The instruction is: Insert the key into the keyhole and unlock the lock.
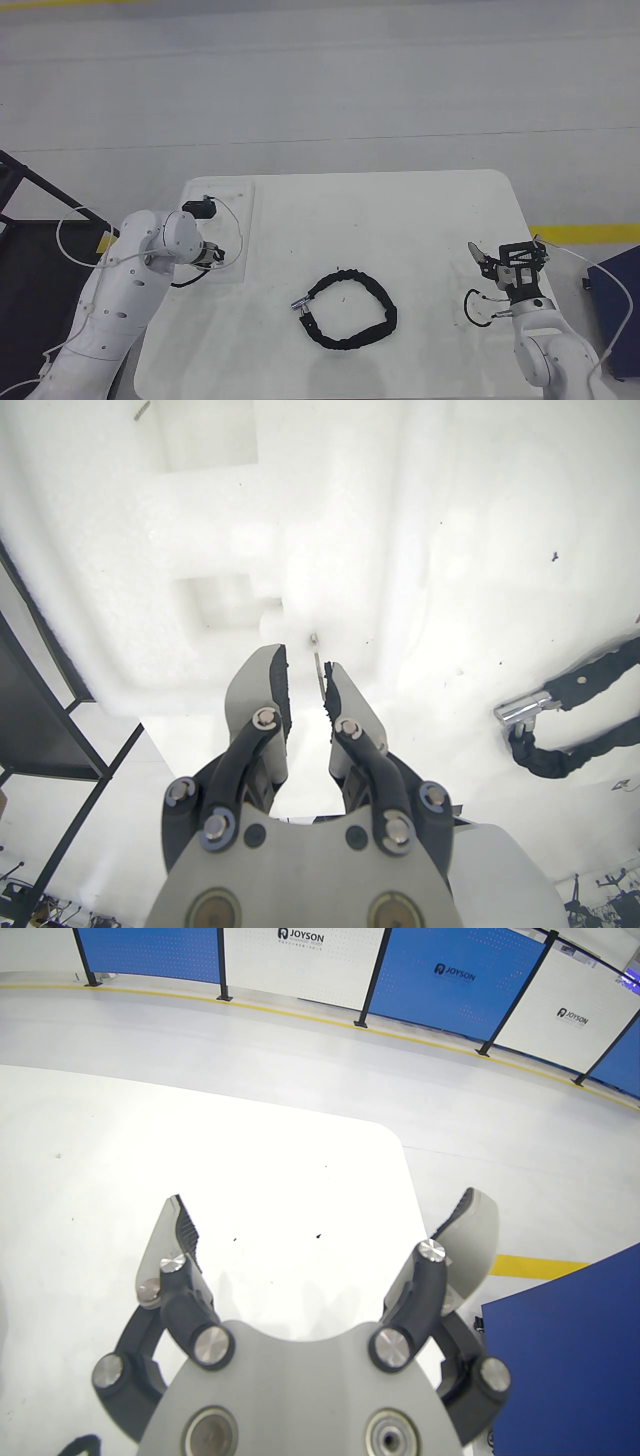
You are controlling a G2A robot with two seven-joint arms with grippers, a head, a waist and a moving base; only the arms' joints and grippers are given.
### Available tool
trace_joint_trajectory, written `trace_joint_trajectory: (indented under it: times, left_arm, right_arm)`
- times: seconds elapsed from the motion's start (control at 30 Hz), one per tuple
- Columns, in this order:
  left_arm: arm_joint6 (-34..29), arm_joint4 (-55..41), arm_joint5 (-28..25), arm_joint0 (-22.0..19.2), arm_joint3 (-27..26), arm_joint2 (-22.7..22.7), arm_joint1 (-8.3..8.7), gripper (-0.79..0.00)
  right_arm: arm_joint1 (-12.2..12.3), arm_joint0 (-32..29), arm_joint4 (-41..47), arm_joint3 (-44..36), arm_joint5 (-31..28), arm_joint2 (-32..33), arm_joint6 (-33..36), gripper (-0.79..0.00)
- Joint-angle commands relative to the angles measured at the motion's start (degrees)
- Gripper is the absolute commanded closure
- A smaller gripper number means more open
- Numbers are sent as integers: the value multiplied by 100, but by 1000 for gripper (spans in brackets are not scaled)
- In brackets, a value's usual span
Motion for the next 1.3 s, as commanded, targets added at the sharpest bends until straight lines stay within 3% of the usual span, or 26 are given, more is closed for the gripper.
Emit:
trace_joint_trajectory:
  times: [0.0, 0.27, 0.37, 0.6, 0.83, 0.93, 1.03, 1.13, 1.27]
  left_arm:
    - [0, -19, 0, -29, 39, 43, 5, -169]
    - [0, -20, 0, -202, 278, 253, -33, -154]
    - [7, 16, 7, -271, 356, 306, -62, 0]
    - [0, 64, 0, -390, 443, 270, -85, 0]
    - [0, -248, 0, -485, 279, -93, 101, 0]
    - [0, -675, 0, -481, 35, -360, 213, 0]
    - [0, -1537, -1, -343, -529, -629, 349, 0]
    - [0, -3031, -21, -54, -782, -1059, 540, 0]
    - [0, -4542, -479, 596, -735, -1789, 786, 0]
  right_arm:
    - [0, 0, 0, 0, 0, 0, 0, -785]
    - [0, 0, 0, 0, 0, 0, 0, -785]
    - [0, 0, 0, 0, 0, 0, 0, -785]
    - [0, 0, 0, 0, 0, 0, 0, -785]
    - [0, 0, 0, 0, 0, 0, 0, -785]
    - [0, 0, 0, 0, 0, 0, 0, -785]
    - [0, 0, 0, 0, 0, 0, 0, -785]
    - [0, 0, 0, 0, 0, 0, 0, -785]
    - [0, 0, 0, 0, 0, 0, 0, -785]
